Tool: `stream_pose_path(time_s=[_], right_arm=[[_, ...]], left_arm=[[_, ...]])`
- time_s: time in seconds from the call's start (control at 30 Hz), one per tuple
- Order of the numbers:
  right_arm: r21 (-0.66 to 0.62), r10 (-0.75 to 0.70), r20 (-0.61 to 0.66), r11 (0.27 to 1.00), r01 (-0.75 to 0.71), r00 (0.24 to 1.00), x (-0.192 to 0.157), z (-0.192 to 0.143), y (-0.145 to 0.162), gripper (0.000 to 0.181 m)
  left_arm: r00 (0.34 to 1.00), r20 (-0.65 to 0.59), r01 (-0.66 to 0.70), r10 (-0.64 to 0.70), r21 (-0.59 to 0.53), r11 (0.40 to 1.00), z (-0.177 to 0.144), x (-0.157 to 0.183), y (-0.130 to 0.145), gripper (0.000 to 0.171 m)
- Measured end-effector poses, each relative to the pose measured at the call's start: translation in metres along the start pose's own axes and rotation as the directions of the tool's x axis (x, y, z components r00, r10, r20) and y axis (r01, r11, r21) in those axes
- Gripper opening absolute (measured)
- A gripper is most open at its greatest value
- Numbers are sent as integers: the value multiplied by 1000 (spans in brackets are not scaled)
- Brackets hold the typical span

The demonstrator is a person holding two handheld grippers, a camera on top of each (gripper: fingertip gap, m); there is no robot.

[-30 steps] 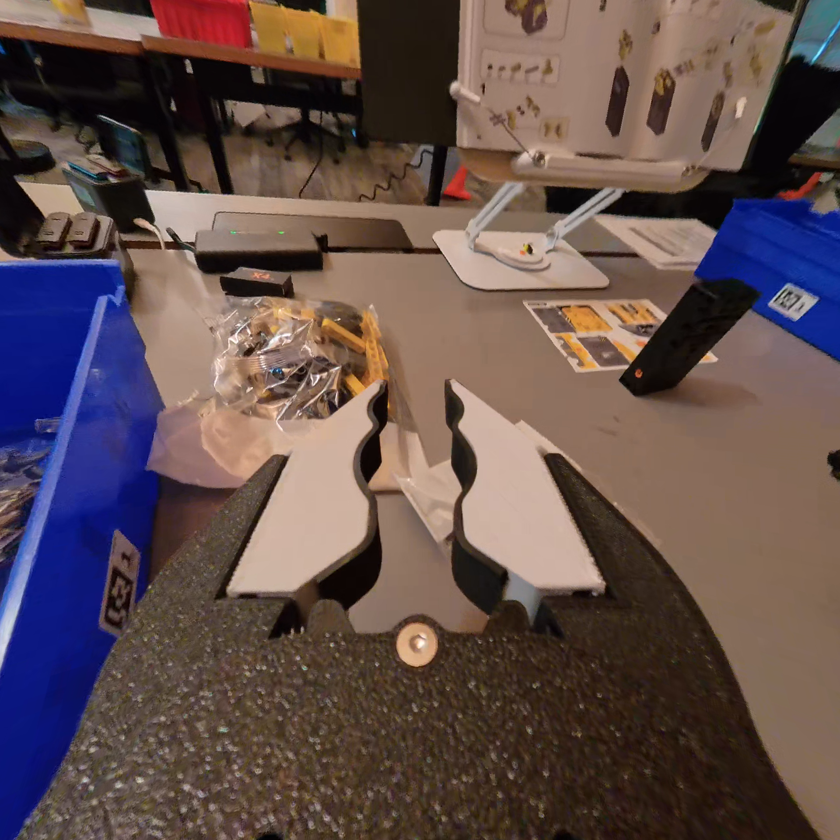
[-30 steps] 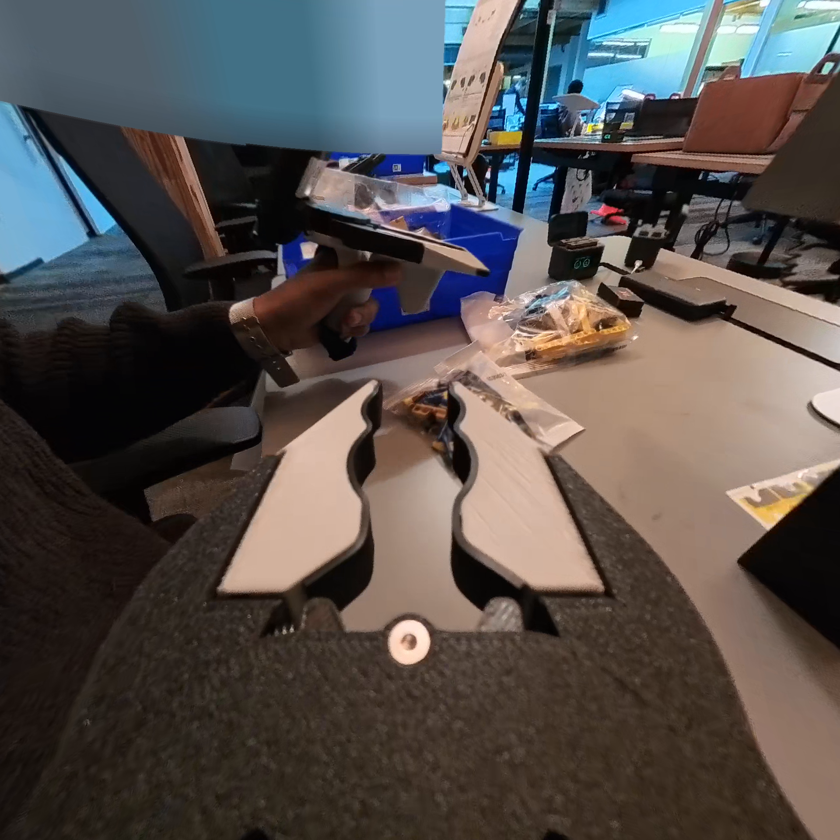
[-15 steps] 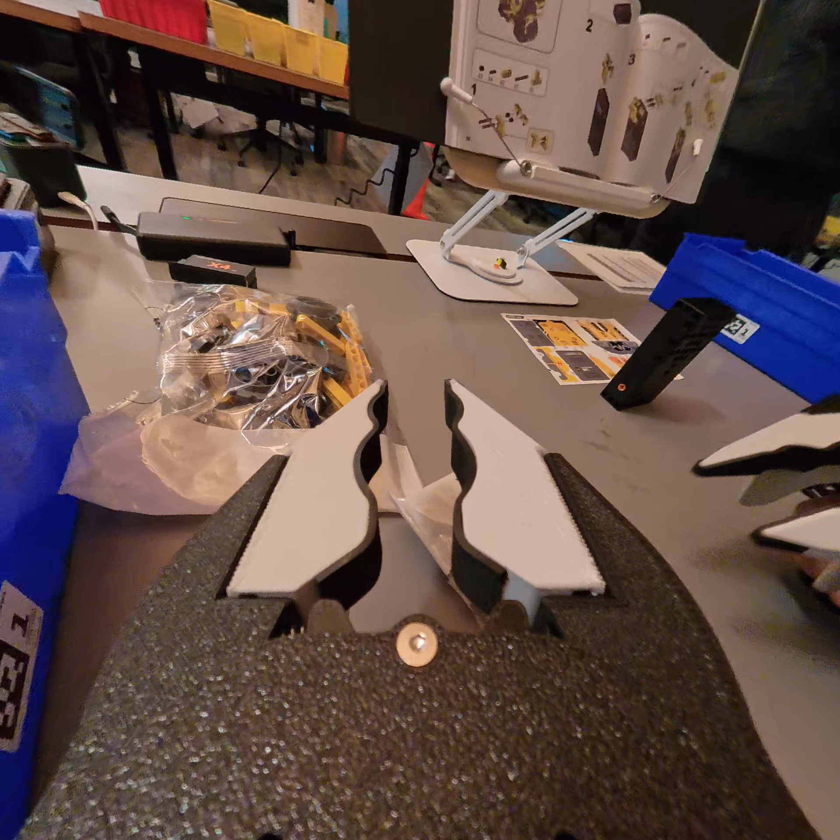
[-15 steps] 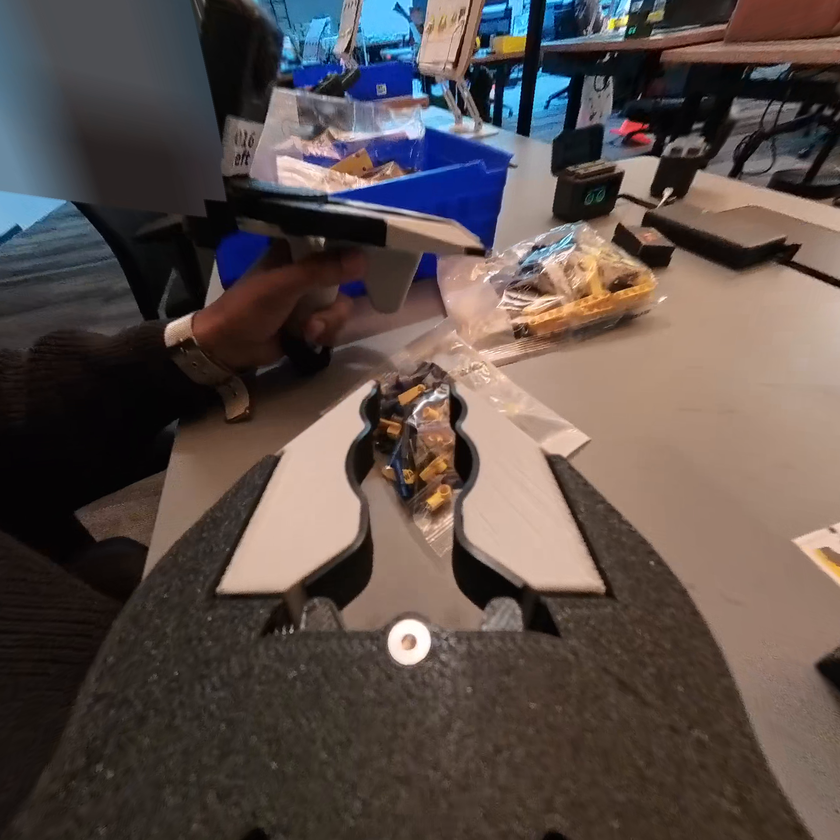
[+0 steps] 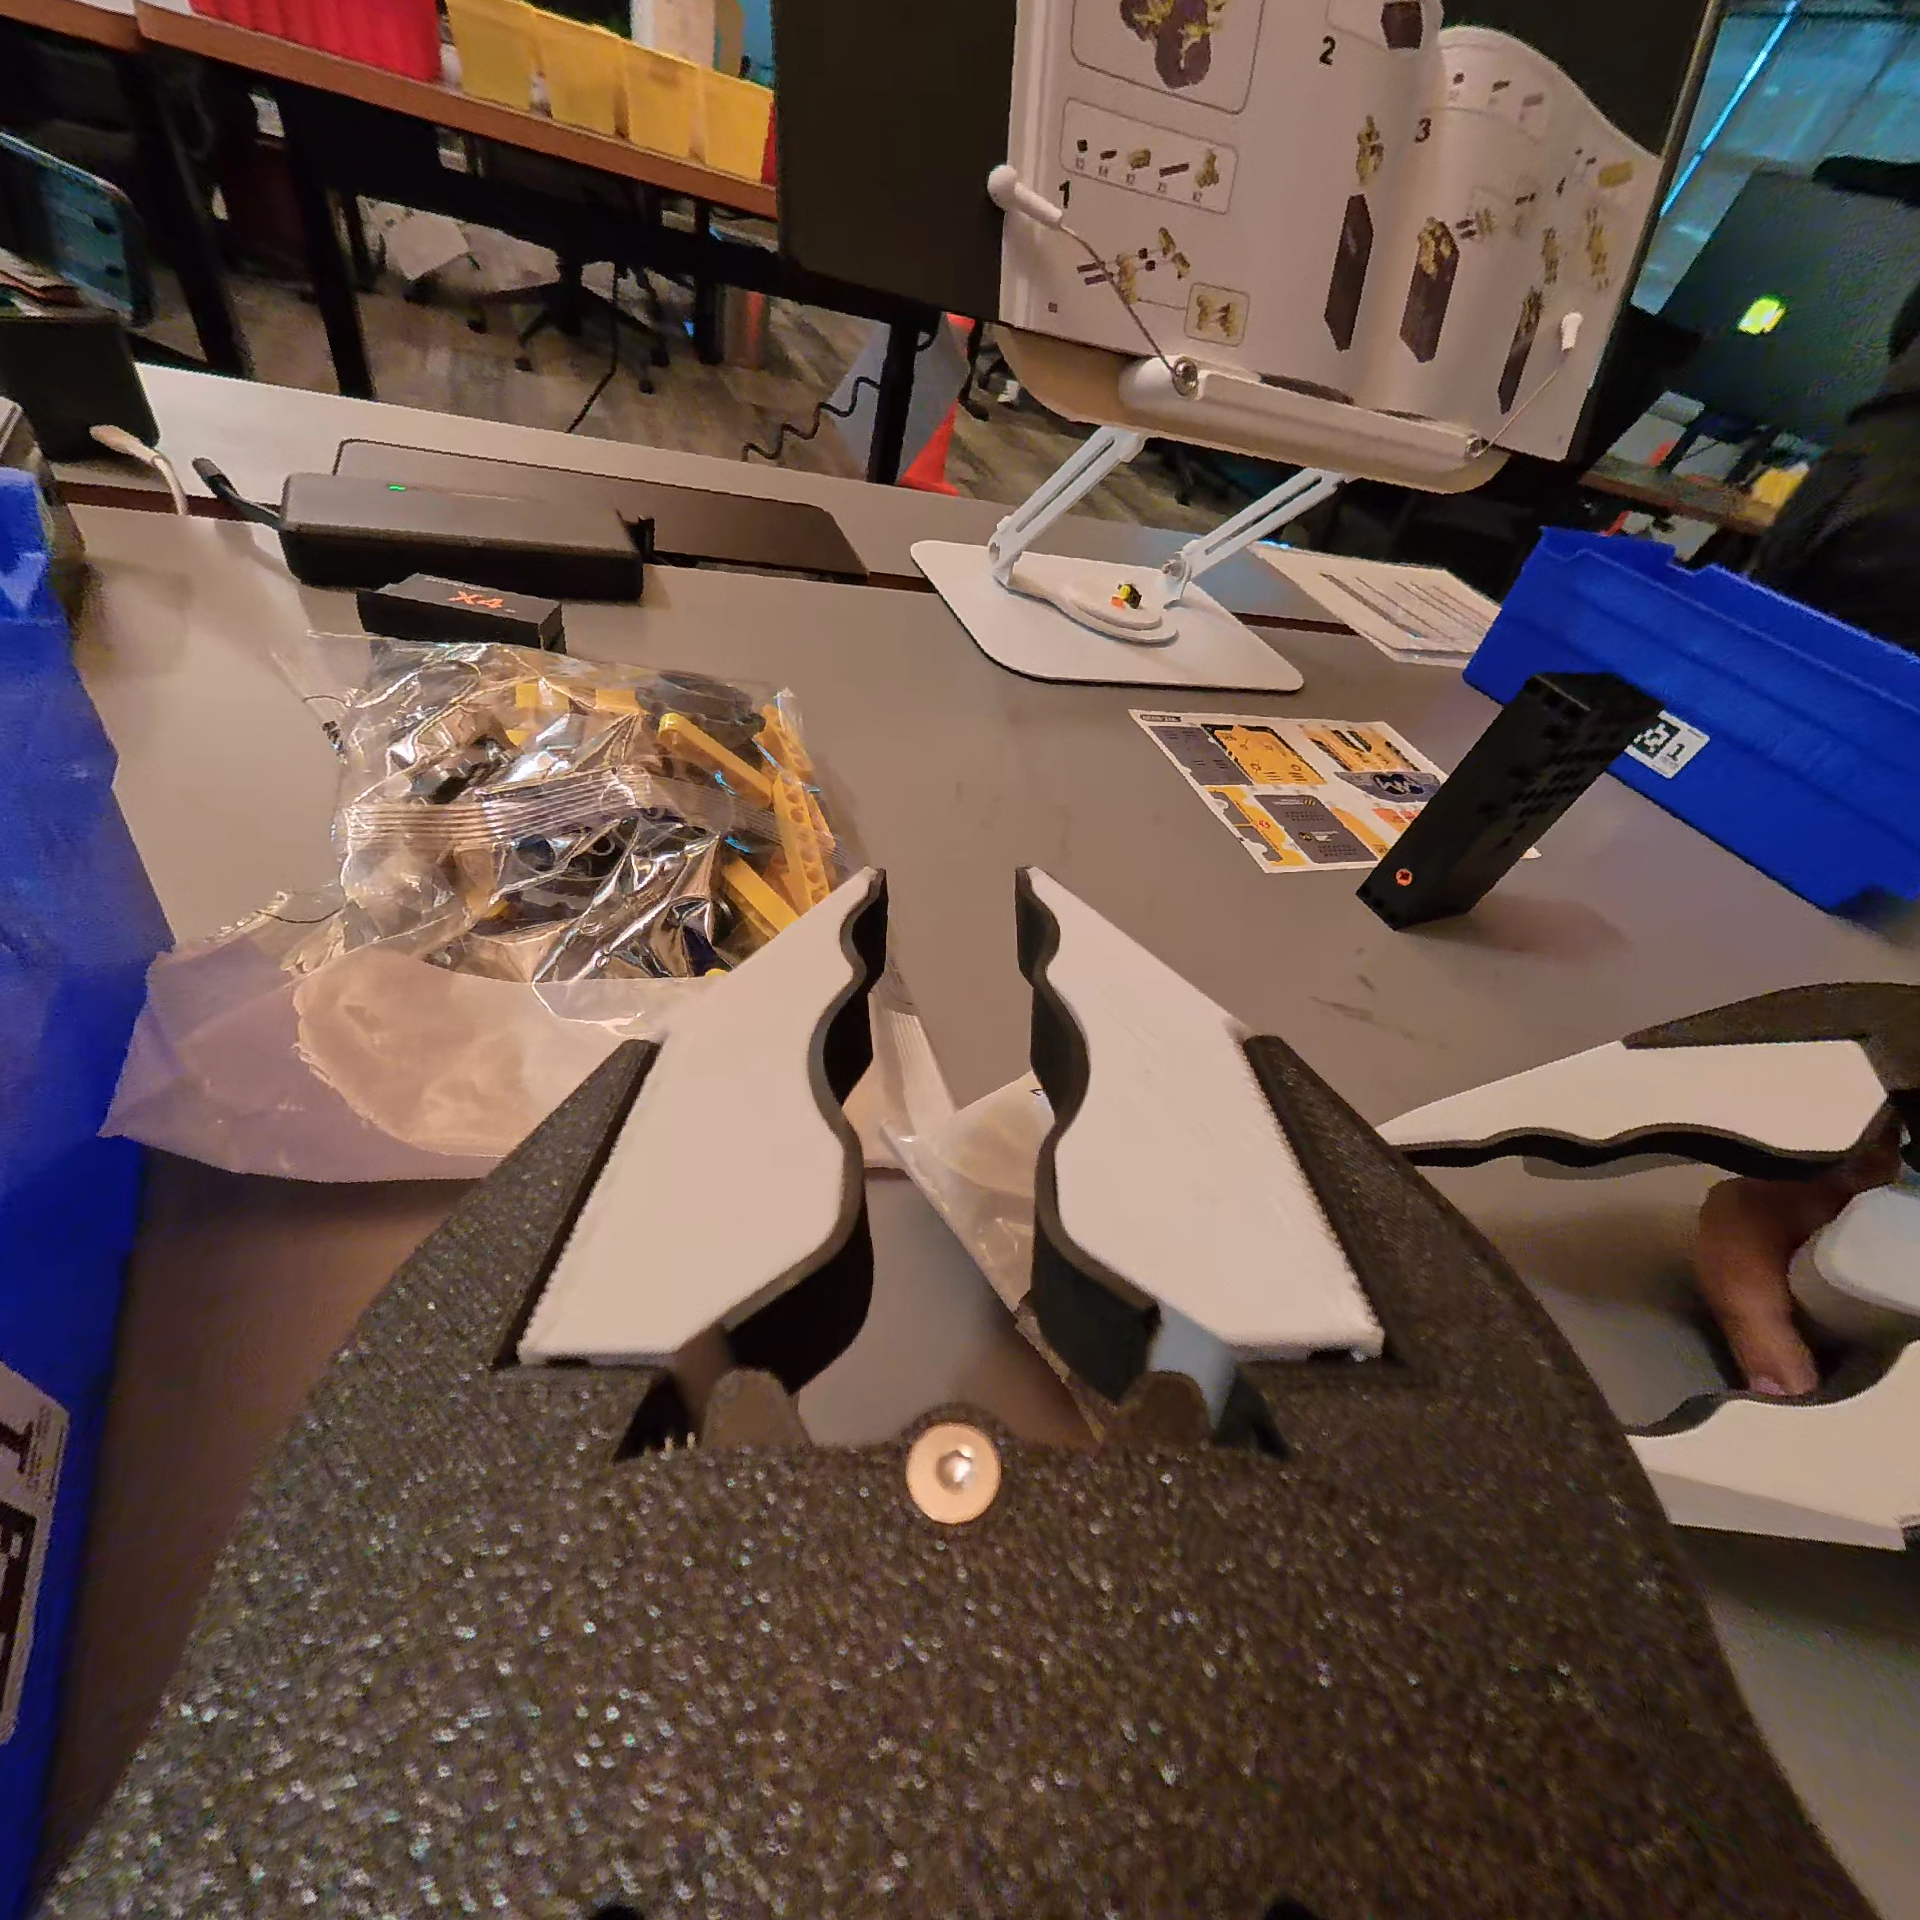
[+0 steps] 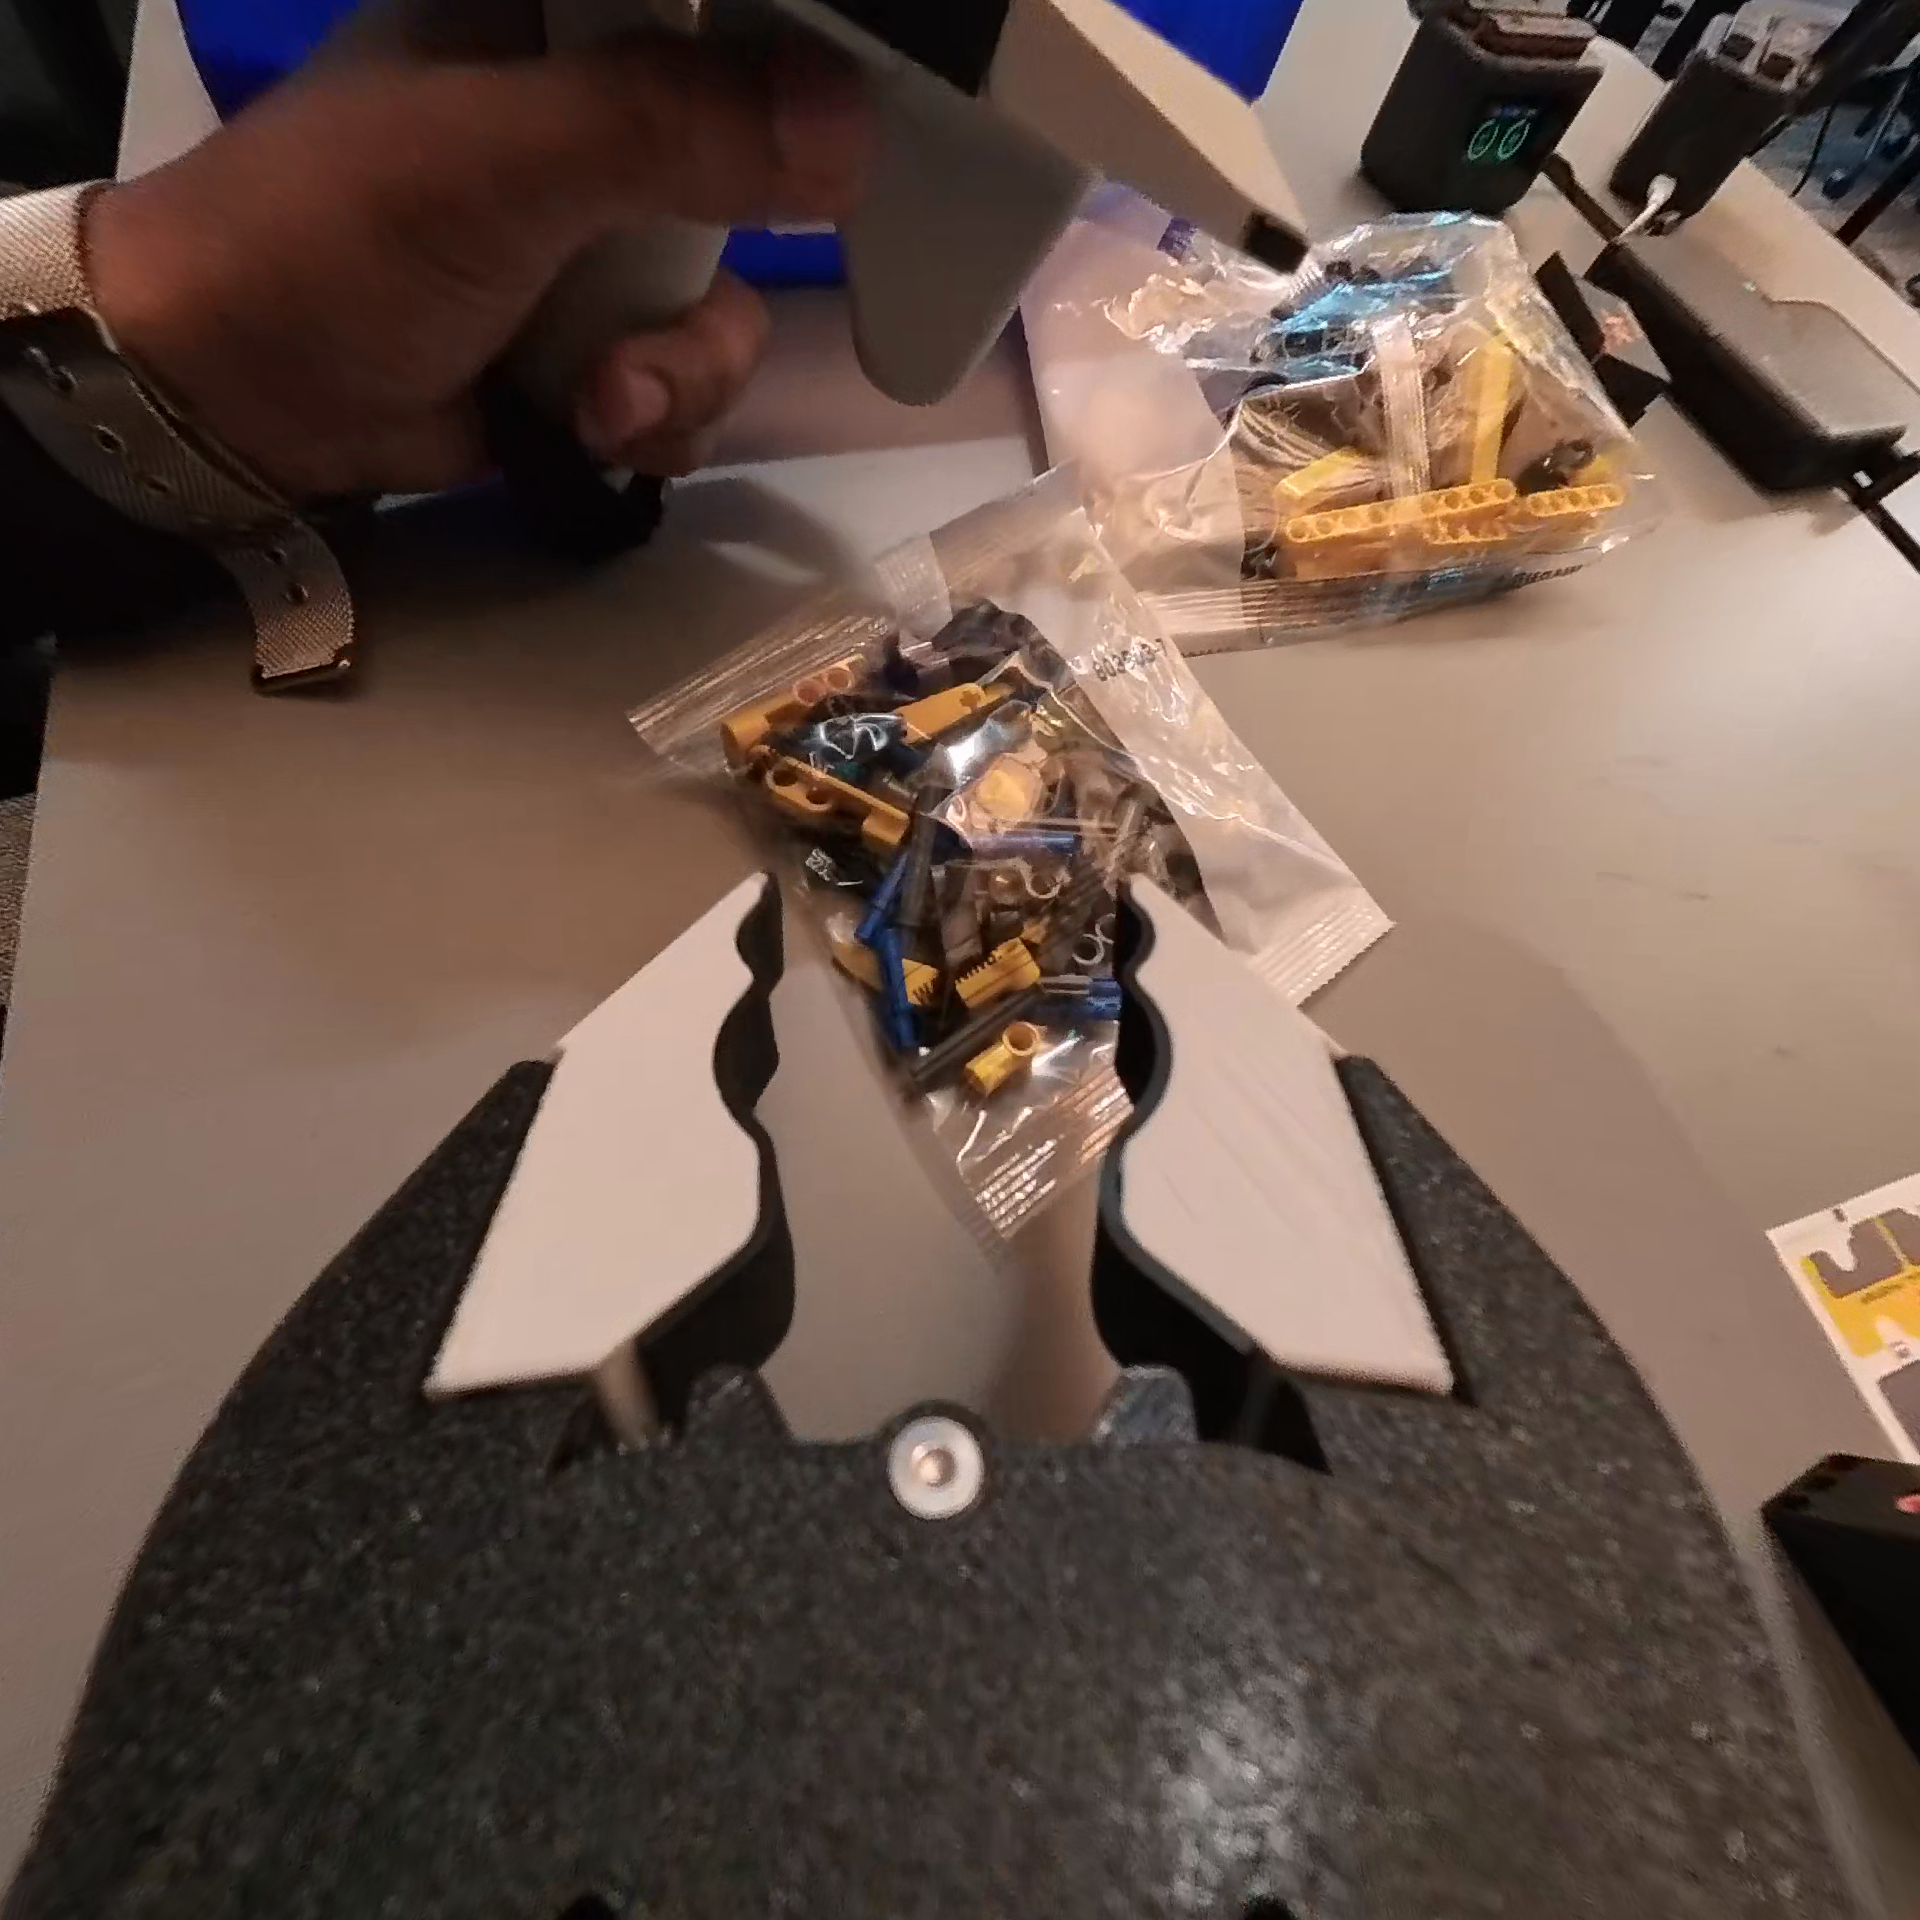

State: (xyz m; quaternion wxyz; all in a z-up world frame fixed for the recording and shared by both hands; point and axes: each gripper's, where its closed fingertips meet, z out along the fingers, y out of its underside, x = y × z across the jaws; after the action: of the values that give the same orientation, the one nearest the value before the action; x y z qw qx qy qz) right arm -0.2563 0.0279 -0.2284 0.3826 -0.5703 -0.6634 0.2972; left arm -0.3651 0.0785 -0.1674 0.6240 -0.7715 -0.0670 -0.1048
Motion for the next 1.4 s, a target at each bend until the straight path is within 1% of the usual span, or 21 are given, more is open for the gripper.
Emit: stream_pose_path(time_s=[0.23,0.5,0.8,1.03,1.4], right_arm=[[-4,31,-1,999,-31,1000,3,0,1,63],[-25,0,-42,1000,-1,999,5,-1,5,63],[39,122,-27,992,-121,992,12,-15,2,63],[67,157,-79,986,-152,984,22,-20,2,65],[34,136,-86,990,-134,987,20,-16,5,66]], left_arm=[[1000,-8,11,-11,-4,1000,0,0,0,24],[1000,-10,2,-2,3,1000,0,1,0,24],[1000,-5,-9,9,6,1000,-1,2,-1,24],[1000,-9,-28,28,7,1000,-1,4,-1,24],[999,-37,-10,11,6,1000,-1,6,0,24]])
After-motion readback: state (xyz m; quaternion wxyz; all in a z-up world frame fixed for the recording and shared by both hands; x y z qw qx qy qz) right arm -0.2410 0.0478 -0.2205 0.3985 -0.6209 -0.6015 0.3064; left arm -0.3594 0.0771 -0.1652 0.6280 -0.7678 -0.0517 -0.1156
